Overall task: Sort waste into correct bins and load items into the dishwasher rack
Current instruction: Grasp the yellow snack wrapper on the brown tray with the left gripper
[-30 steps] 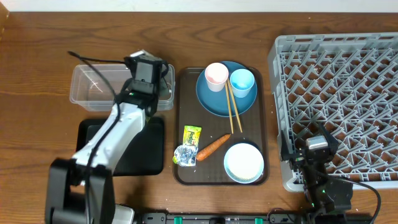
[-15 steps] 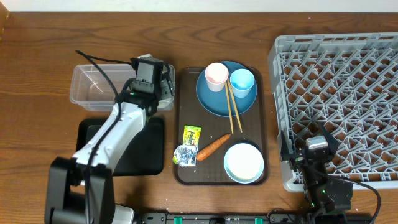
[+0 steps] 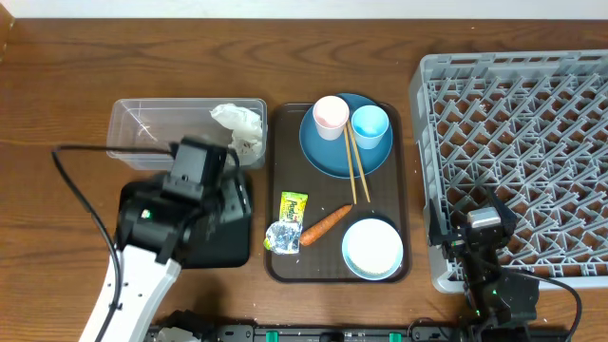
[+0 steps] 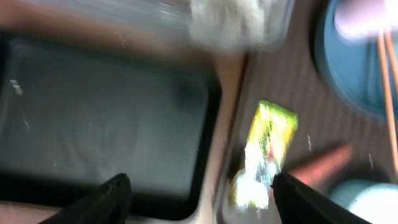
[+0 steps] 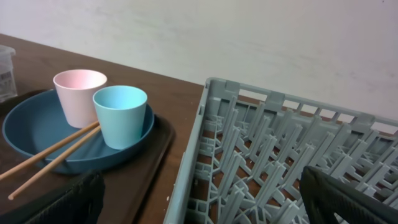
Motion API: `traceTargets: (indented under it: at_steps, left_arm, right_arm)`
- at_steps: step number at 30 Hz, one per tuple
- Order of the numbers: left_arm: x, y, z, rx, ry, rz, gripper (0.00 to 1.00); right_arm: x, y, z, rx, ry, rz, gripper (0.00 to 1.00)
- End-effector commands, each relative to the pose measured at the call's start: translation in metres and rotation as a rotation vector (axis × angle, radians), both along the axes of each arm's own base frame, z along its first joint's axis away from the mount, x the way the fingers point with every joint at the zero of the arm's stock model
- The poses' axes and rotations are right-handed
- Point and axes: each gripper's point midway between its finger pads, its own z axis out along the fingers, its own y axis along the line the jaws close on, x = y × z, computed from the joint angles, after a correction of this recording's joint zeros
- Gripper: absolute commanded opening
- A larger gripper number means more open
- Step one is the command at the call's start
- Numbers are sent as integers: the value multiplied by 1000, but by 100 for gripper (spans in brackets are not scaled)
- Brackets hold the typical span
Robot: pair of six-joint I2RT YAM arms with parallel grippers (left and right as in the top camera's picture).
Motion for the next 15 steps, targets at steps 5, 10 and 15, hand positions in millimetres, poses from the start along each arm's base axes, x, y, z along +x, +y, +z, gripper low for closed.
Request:
traceTargets:
  at_steps: [5, 10, 15]
  left_arm:
    - [-35, -44, -44, -94, 186, -143, 76]
    - [-37, -63, -75, -73, 223, -216, 76]
    - [-33, -70, -101, -6, 271, -242, 75]
  right_arm:
    - [0, -3, -1, -8, 0, -12, 99]
    - [0, -3, -1, -8, 0, -12, 99]
    - [0, -3, -1, -8, 0, -12, 99]
